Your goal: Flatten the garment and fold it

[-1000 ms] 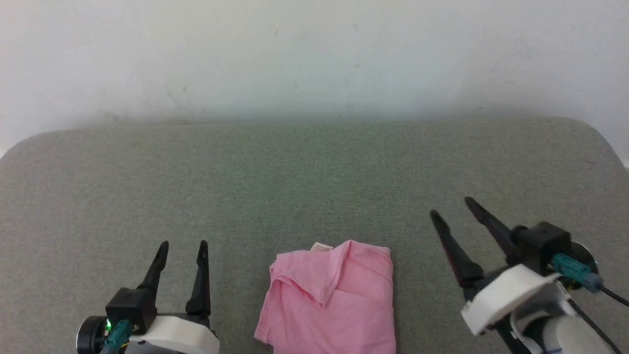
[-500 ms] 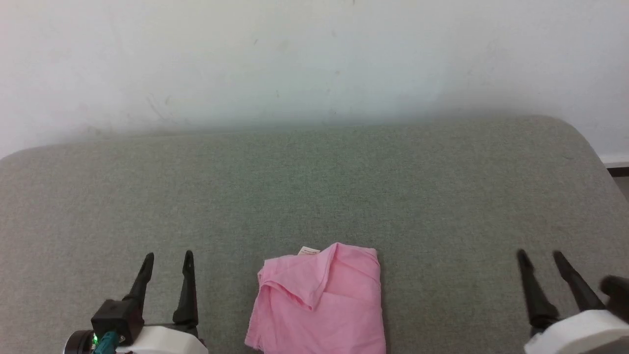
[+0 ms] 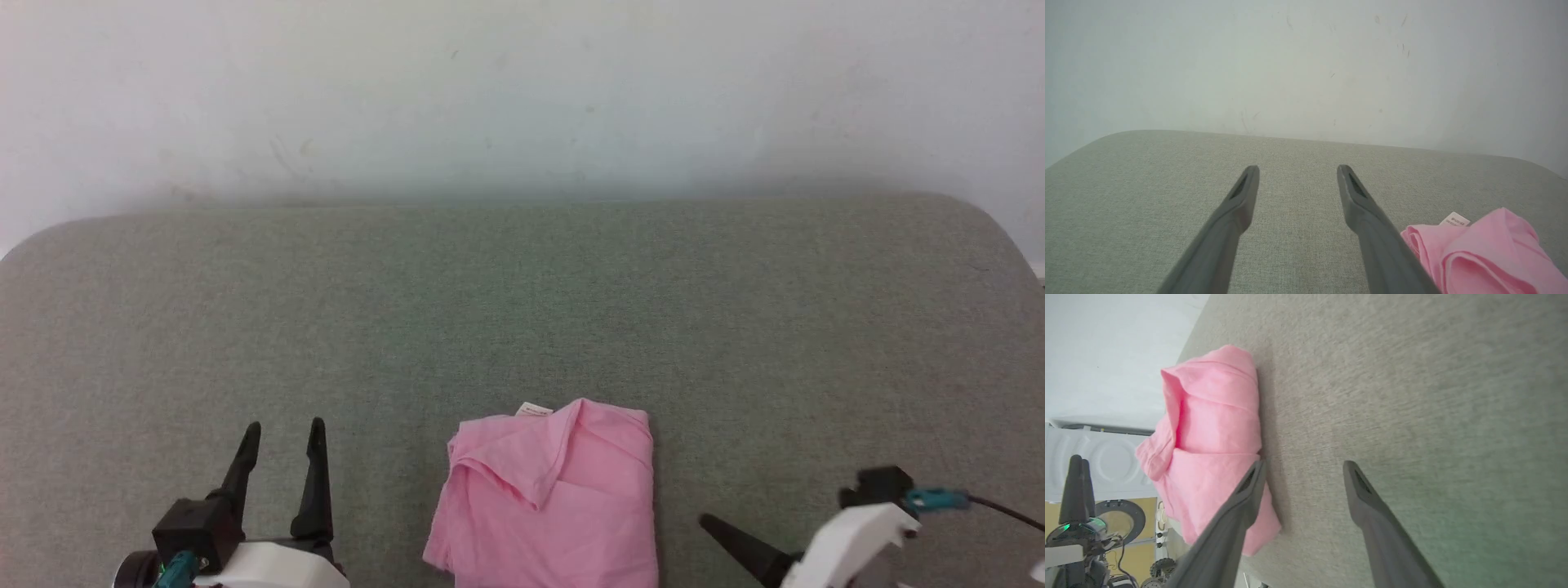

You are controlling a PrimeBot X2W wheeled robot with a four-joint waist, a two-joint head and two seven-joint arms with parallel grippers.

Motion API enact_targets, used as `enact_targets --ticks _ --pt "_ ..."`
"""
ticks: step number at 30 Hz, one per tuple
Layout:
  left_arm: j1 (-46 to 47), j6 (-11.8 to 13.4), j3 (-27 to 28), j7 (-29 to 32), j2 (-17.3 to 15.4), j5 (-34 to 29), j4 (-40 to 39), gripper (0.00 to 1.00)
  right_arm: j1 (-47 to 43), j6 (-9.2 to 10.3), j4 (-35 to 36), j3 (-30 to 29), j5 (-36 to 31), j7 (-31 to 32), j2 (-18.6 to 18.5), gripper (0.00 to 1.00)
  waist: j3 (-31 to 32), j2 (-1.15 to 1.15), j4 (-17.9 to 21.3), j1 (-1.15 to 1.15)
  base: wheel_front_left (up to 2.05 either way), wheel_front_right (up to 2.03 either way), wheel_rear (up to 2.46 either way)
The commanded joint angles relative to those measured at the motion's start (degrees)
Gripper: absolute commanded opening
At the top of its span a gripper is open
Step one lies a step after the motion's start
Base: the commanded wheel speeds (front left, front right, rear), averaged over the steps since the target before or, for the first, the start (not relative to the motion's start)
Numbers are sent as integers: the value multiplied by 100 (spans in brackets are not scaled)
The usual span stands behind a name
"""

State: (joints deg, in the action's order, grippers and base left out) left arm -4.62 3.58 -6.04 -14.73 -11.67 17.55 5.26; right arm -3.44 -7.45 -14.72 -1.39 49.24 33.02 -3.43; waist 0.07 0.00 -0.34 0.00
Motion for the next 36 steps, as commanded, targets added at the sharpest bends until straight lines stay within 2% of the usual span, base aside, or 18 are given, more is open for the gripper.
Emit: enact_targets --ticks 1,11,12,13,14,15,19,25,29,32,36 --pt "34 -32 15 -27 34 -28 13 100 202 -3 -71 130 194 25 21 100 -43 0 -69 0 0 0 0" --pt "231 -89 7 -27 122 -105 80 100 1158 -3 -1340 1243 1088 -38 51 100 -212 0 -323 0 0 0 0" --pt "254 -89 17 -27 132 -112 77 100 1235 -3 -1454 1321 1132 -53 52 70 -223 0 -339 0 0 0 0" --pt "268 -78 34 -27 139 -126 72 100 1304 -3 -1535 1404 1200 -51 52 33 -232 0 -350 0 0 0 0" --pt "275 -73 45 -27 142 -139 74 100 1363 -3 -1590 1498 1252 -45 53 3 -236 0 -357 0 0 0 0" --pt "278 -74 57 -27 146 -146 78 100 1412 -3 -1628 1588 1291 -49 53 0 -226 0 -358 0 0 0 0" --pt "225 -55 124 -27 156 -179 85 100 1558 -3 -1538 1923 1278 -267 -102 0 -139 0 -308 0 0 0 0" --pt "105 -29 169 -27 193 -231 16 100 1716 -3 -1050 2731 458 -810 -863 0 46 0 -89 0 0 0 0" --pt "19 -25 174 -27 218 -240 -49 100 1873 -3 -847 3135 -337 -786 -1441 0 67 0 254 0 0 0 0" --pt "-26 28 253 -27 252 -223 -167 100 2029 -3 -776 3358 -1014 -562 -1814 0 2 0 651 0 0 0 0" --pt "13 28 277 -27 262 -266 -396 100 2239 -3 -723 3377 -1532 -241 -2191 0 -289 0 1190 0 0 0 0"
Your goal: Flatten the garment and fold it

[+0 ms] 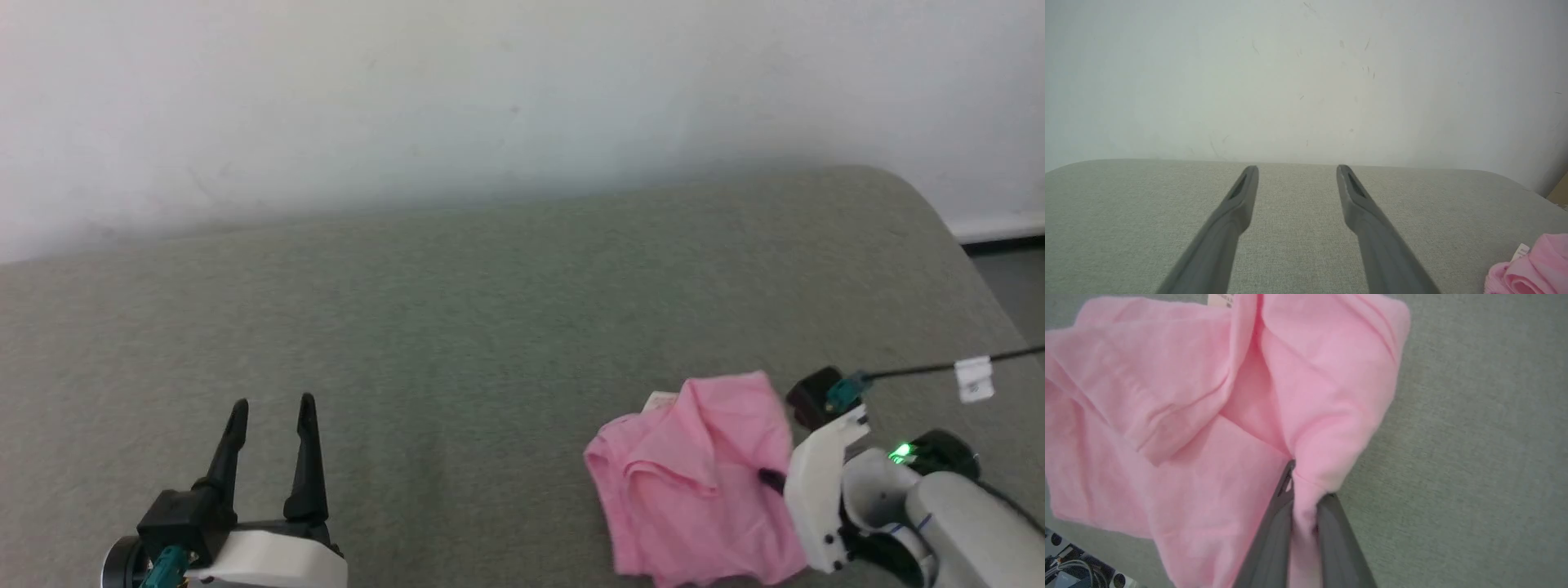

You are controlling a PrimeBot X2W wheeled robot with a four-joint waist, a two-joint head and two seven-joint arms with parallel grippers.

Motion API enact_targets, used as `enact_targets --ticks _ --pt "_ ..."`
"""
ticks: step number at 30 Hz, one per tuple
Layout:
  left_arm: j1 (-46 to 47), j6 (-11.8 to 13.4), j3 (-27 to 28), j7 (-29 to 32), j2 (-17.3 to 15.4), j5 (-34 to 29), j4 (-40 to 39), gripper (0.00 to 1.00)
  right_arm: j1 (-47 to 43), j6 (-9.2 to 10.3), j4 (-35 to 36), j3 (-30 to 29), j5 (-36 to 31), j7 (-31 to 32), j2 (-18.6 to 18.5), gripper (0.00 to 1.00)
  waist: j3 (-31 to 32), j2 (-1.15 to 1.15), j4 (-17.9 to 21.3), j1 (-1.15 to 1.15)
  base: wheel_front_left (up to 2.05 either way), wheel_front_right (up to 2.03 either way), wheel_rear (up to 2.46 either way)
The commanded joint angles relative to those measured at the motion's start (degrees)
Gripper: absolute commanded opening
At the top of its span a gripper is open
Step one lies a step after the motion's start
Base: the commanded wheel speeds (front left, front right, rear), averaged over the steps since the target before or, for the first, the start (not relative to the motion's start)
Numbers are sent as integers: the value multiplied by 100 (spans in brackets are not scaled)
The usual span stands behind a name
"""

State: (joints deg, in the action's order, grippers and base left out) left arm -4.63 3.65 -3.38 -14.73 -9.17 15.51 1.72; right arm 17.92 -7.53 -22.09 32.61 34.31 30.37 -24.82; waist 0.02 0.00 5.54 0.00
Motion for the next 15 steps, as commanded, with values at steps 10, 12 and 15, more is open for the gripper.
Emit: enact_targets --ticks 10,12,15 --pt "859 -202 -250 15 -182 -304 -331 100 786 4 -514 -493 -621 -479 -690 0 -1474 0 1371 0 0 0 0" --pt "1047 -231 -285 19 -224 -350 -361 100 953 4 -710 -557 -754 -859 -745 0 -1670 0 1411 0 0 0 0" --pt "1251 -256 -313 19 -267 -389 -349 100 1151 4 -1090 -742 -986 -1491 -680 0 -1846 0 1417 0 0 0 0"
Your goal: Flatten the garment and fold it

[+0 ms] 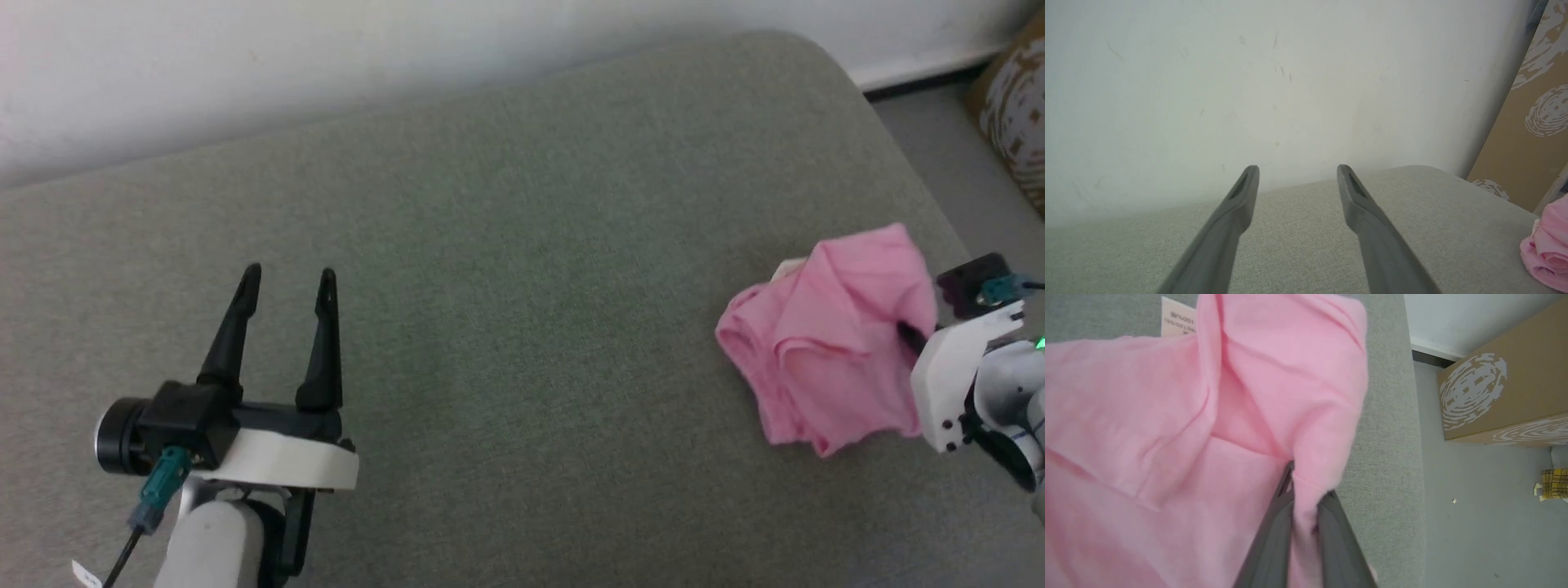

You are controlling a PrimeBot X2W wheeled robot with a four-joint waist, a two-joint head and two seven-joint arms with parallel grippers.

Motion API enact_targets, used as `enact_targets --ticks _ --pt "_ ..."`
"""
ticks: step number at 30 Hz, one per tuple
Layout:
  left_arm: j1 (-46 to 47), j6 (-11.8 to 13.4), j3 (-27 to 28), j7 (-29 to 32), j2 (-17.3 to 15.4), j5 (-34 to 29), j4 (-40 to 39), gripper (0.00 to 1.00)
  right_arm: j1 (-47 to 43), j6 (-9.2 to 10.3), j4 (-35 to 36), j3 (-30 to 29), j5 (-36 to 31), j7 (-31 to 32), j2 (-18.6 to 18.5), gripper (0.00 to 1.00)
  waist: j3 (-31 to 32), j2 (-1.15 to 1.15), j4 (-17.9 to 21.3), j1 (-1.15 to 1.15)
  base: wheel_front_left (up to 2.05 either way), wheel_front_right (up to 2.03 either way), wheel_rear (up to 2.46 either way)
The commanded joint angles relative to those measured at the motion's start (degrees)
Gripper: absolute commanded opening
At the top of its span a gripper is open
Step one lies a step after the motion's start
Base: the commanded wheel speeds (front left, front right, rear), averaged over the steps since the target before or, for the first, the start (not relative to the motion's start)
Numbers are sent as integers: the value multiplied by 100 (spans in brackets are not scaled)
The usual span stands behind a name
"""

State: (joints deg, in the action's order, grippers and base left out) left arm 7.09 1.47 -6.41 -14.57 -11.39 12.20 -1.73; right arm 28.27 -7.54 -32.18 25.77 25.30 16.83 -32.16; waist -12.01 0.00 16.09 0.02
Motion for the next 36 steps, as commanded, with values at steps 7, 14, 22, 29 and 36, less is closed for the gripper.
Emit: enact_targets --ticks 7,14,22,29,36 --pt "179 -44 2 -15 -62 -36 114 100 241 5 -1090 -592 -729 -1139 564 100 -675 0 254 -2 0 0 0" --pt "-41 20 79 -35 89 76 298 100 91 5 -1390 -1537 -1556 -2338 670 100 -217 0 7 -2 0 0 0" --pt "-316 6 161 -41 285 124 408 100 -742 5 -155 -2536 -2133 -3017 1239 100 383 0 -586 -2 0 0 0" --pt "-588 -61 278 -42 330 73 475 100 -1475 5 1078 -2665 -2214 -2972 2040 100 689 0 -1026 -2 0 0 0" --pt "-847 -159 490 -42 373 36 564 100 -2028 5 2202 -2320 -2181 -2820 2674 100 914 0 -1346 -2 0 0 0"
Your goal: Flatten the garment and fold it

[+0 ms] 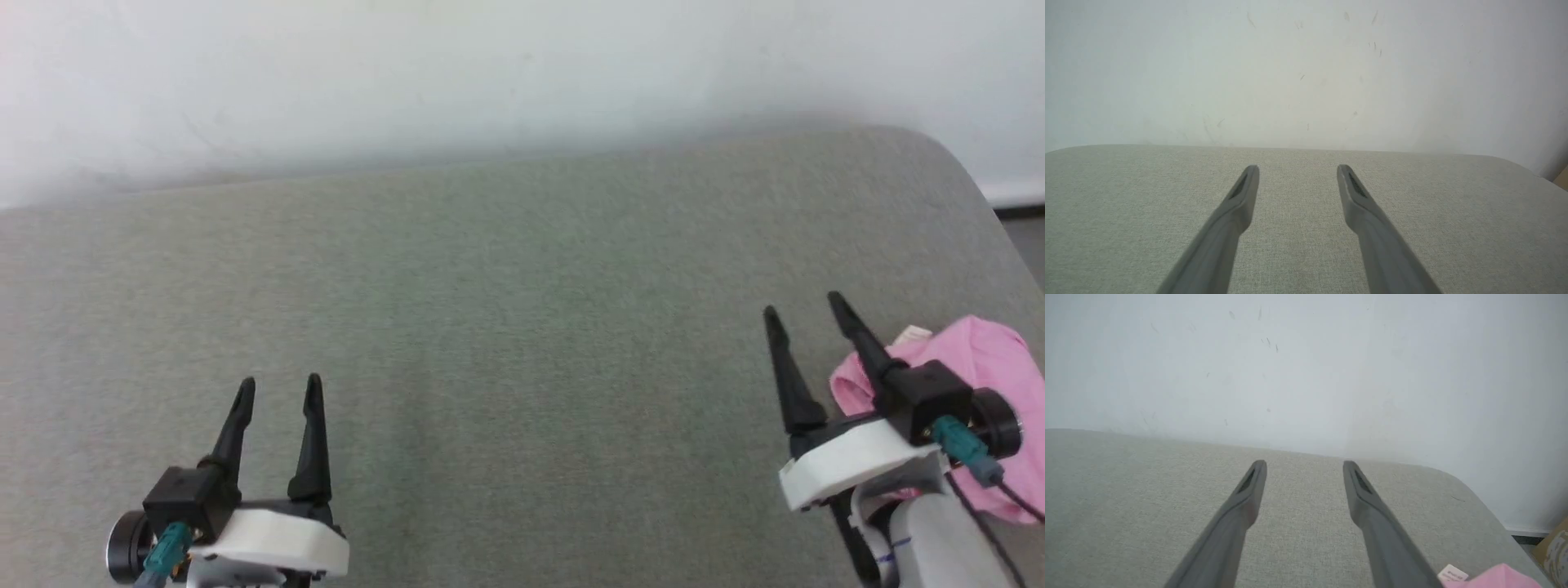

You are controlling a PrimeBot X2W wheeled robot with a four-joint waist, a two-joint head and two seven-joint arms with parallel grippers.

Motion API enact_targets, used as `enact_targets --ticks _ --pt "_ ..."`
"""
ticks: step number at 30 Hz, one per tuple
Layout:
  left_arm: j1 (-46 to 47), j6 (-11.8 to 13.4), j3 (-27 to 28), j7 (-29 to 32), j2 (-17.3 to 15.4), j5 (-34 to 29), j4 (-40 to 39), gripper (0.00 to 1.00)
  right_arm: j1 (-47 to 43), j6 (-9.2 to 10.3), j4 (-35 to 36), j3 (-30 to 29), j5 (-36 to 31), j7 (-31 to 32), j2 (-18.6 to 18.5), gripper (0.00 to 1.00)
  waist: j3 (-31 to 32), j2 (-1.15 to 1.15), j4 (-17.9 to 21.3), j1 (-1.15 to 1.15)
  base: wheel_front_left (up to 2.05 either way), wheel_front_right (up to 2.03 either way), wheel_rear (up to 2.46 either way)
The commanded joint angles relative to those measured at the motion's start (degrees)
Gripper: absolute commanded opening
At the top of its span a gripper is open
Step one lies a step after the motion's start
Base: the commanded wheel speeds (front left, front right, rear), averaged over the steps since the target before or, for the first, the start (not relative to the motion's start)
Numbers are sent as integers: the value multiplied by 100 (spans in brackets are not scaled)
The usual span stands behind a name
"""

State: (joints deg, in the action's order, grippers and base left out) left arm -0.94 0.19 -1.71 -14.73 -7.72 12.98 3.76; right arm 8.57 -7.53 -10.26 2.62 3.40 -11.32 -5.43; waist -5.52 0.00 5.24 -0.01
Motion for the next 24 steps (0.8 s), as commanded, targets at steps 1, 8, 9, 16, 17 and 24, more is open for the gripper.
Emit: enact_targets --ticks 1,8,9,16,17,24 --pt "-74 -59 43 -27 6 -52 18 100 -133 4 134 37 -1 21 41 100 294 0 -280 1 0 0 0" --pt "-320 -190 143 -27 35 -131 137 100 -863 4 793 -28 137 171 212 100 516 0 -361 1 0 0 0" --pt "-361 -200 152 -27 42 -140 153 100 -993 4 894 -69 139 194 225 100 541 0 -353 1 0 0 0" --pt "-601 -211 262 -27 95 -190 200 100 -1539 4 1347 -118 229 377 252 100 596 0 -269 1 0 0 0" --pt "-614 -218 275 -27 97 -196 211 100 -1561 4 1373 -115 252 392 253 100 599 0 -264 1 0 0 0" --pt "-613 -285 305 -27 129 -234 280 100 -1582 4 1432 -93 219 474 254 100 590 0 -269 1 0 0 0"
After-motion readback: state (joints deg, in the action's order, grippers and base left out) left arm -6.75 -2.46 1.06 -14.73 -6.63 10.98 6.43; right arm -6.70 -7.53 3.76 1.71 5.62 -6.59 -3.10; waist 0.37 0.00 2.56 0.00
